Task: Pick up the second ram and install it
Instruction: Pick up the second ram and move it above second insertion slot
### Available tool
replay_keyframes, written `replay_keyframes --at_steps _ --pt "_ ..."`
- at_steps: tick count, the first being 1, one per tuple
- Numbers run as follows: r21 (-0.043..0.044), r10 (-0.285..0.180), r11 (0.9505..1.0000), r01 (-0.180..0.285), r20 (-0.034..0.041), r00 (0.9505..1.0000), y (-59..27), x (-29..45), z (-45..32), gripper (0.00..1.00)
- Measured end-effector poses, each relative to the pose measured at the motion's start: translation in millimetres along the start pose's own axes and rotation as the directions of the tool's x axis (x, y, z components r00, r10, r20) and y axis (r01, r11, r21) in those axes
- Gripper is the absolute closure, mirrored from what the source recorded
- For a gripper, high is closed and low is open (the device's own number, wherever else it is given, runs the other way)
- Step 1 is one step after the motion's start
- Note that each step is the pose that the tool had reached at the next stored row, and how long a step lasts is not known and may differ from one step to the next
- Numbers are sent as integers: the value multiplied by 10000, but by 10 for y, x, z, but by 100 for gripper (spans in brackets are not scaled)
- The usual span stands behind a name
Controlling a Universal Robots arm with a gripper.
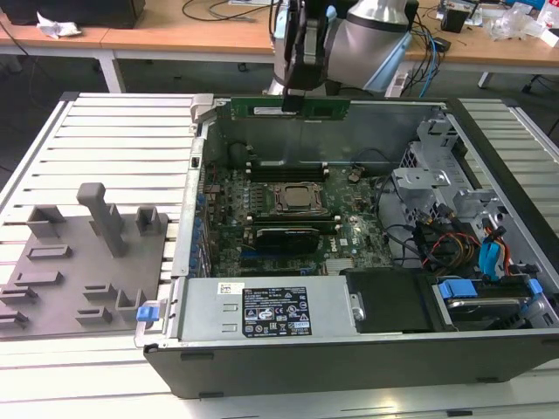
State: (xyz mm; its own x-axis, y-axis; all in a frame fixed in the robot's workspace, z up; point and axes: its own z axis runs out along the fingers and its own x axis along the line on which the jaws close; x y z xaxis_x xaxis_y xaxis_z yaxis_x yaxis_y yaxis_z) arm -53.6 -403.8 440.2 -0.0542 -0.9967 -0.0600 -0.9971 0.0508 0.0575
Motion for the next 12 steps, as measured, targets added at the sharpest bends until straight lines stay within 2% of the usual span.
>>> replay_keyframes --at_steps 12 --pt "-18 1 10000 -1 -1 10000 -263 -13 65 87"
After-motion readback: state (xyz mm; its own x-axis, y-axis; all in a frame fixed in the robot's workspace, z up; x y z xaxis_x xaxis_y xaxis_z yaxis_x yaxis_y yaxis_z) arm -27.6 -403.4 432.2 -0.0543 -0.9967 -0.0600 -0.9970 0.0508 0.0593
